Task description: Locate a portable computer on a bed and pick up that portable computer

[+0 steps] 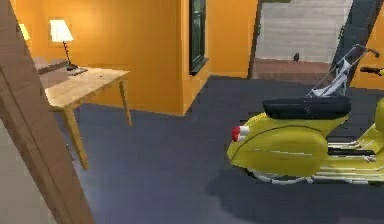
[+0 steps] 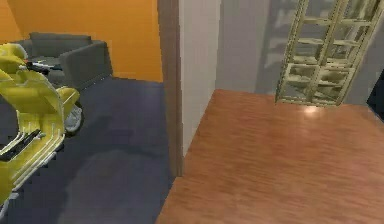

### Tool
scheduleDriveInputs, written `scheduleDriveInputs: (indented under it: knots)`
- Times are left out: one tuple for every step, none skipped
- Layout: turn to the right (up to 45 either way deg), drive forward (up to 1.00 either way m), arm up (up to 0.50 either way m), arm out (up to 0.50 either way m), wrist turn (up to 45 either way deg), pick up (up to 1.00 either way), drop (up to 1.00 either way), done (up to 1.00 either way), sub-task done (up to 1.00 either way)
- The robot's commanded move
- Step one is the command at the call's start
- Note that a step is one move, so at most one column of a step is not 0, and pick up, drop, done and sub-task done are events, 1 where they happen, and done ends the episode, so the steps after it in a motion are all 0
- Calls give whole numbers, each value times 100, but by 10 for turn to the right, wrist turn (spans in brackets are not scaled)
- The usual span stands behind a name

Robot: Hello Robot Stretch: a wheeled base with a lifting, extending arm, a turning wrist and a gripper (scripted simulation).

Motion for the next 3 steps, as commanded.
scheduleDriveInputs:
  knots:
    - [0, 65, 0, 0, 0, 0, 0, 0, 0]
    - [-270, 0, 0, 0, 0, 0, 0, 0, 0]
    - [0, 55, 0, 0, 0, 0, 0, 0, 0]
